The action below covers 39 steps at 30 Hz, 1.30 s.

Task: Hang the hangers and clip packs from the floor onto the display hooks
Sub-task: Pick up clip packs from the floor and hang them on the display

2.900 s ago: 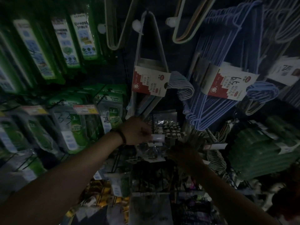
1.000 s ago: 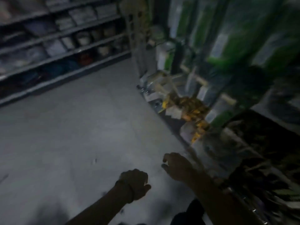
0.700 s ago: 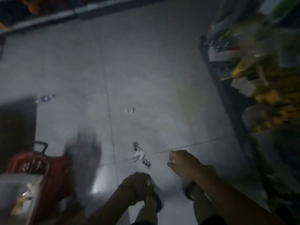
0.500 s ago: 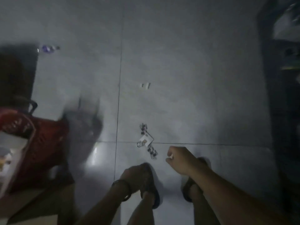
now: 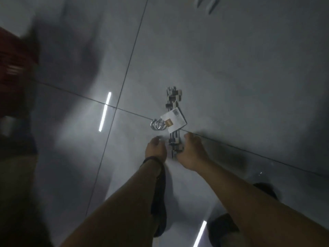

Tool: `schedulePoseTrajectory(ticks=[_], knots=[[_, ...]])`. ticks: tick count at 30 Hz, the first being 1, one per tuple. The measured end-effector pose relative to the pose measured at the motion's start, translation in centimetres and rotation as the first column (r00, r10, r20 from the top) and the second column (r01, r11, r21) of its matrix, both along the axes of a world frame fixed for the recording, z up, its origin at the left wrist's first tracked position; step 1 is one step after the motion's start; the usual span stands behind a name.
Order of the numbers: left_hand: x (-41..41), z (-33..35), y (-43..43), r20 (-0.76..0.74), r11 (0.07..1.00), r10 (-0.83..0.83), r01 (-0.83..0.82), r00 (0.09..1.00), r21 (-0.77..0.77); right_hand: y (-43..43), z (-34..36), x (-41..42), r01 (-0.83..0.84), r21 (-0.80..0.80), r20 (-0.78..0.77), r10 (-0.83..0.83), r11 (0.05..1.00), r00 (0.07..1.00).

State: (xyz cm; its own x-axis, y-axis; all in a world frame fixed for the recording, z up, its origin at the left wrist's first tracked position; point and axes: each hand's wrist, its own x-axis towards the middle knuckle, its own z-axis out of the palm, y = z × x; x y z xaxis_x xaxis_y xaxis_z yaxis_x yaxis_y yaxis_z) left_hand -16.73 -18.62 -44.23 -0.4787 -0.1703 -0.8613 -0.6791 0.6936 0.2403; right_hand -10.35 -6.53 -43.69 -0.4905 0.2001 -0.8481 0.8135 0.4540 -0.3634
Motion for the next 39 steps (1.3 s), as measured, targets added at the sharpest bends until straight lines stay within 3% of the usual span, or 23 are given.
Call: schedulePoseTrajectory(ticks=[2, 5, 7, 11, 14, 17, 18, 20, 22, 24, 27, 30, 33, 36, 39], knots=[[0.6, -1.0, 0.0, 0.039, 0.988, 0.125, -0.128, 0.991, 0.087, -0.3, -1.4, 0.2, -0.014, -0.01, 0.0, 0.014, 1.0, 1.0], [1.1, -1.0, 0.2, 0.197, 0.892, 0.369, -0.406, 0.908, 0.2, -0.6, -2.1, 0.8, -0.071, -0.036, 0.004, 0.071, 0.997, 0.997], [1.3, -0.1, 0.5, 0.244, 0.876, 0.371, -0.425, 0.896, 0.227, -0.6, -1.6, 1.0, -0.11, -0.005, -0.015, 0.11, 0.994, 0.994], [1.5, 2.0, 1.5, 0.177, 0.94, 0.153, -0.198, 0.972, 0.277, 0.3, 0.6, 1.5, -0.068, 0.115, -0.032, 0.072, 0.991, 0.997], [0.6, 5.9, 2.8, 0.18, 0.925, 0.018, -0.085, 0.983, 0.371, 1.4, 3.8, 2.9, 0.245, 0.025, -0.078, -0.243, 0.969, 0.967], [-0.2, 11.3, 4.4, 0.202, 0.929, 0.014, -0.087, 0.979, 0.359, 3.2, 9.0, 4.2, 0.503, 0.0, -0.108, -0.501, 0.864, 0.859], [-0.4, 13.2, 5.0, 0.15, 0.945, 0.011, -0.059, 0.989, 0.322, 4.1, 11.2, 4.7, 0.554, -0.021, -0.105, -0.553, 0.832, 0.826], [-0.8, 17.4, 6.4, -0.089, 0.956, -0.187, 0.202, 0.978, 0.214, 6.5, 16.7, 5.6, 0.592, -0.069, -0.127, -0.595, 0.803, 0.793], [-1.4, 22.8, 8.8, -0.343, 0.844, -0.438, 0.511, 0.831, 0.16, 9.6, 23.2, 6.4, 0.56, -0.073, -0.192, -0.563, 0.825, 0.804], [-2.3, 28.9, 12.7, -0.53, 0.671, -0.586, 0.734, 0.613, 0.107, 13.5, 30.4, 7.1, 0.518, -0.055, -0.25, -0.514, 0.853, 0.821], [-2.4, 39.5, 20.5, -0.65, 0.405, -0.701, 0.914, 0.293, -0.026, 19.6, 42.0, 8.5, 0.499, -0.022, -0.329, -0.478, 0.866, 0.815], [-1.7, 50.9, 27.6, -0.716, 0.228, -0.696, 0.962, 0.054, -0.149, 25.0, 53.6, 10.1, 0.549, -0.023, -0.405, -0.51, 0.836, 0.759], [-0.7, 61.7, 33.4, -0.728, 0.097, -0.636, 0.909, -0.256, -0.405, 29.7, 63.9, 13.3, 0.613, -0.003, -0.486, -0.537, 0.79, 0.69], [1.8, 70.7, 38.1, -0.716, 0.0, -0.556, 0.861, -0.423, -0.509, 32.7, 72.5, 17.7, 0.679, 0.024, -0.545, -0.559, 0.734, 0.624], [6.1, 77.4, 41.8, -0.665, -0.114, -0.512, 0.81, -0.544, -0.576, 34.3, 79.4, 22.1, 0.785, -0.009, -0.614, -0.623, 0.619, 0.484]])
